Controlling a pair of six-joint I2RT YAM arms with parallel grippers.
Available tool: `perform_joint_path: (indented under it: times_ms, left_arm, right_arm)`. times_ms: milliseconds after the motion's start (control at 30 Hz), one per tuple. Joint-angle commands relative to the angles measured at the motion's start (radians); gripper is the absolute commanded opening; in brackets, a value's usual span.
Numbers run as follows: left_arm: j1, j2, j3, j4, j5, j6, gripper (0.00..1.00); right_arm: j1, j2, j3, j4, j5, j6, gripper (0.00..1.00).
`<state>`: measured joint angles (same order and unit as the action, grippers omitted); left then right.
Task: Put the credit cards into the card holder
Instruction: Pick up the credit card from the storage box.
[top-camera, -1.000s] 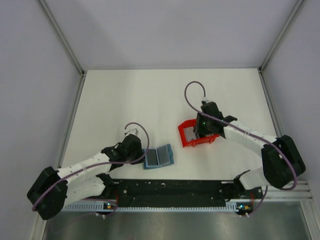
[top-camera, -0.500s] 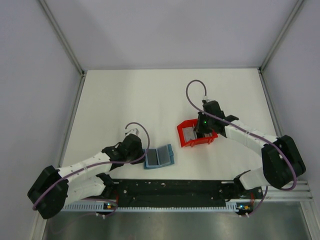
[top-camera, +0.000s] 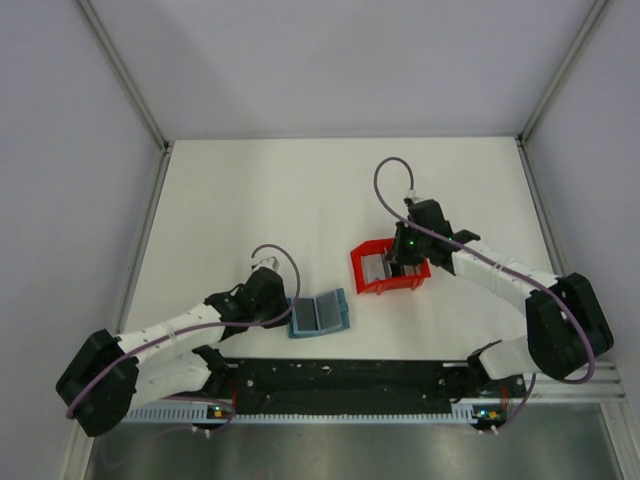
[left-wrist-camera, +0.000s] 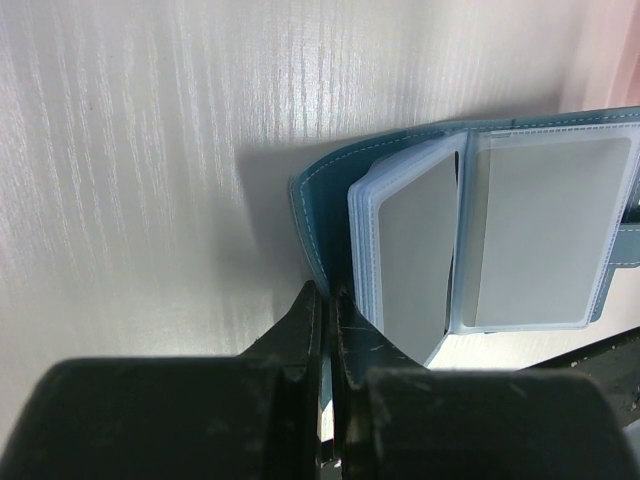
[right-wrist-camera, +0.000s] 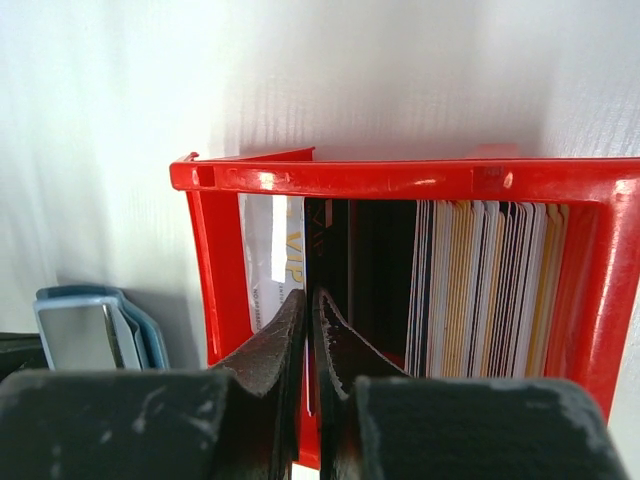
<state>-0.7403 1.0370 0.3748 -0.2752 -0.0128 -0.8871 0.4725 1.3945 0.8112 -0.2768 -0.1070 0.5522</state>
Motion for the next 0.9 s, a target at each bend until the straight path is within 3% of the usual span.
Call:
perform_joint_path:
  times_ms: [0,867]
  left_arm:
    - [-0.002,0.014,0.012,0.005,0.005,0.020,0.00]
    - [-0.002,0.029,0.010,0.024,0.008,0.027,0.00]
  right_arm:
    - [-0.014,-0.038,-0.001,0.042,-0.046,-0.001,0.04]
    - [-0.014,0.057,-0.007,0.122,-0.203,0.026,0.11]
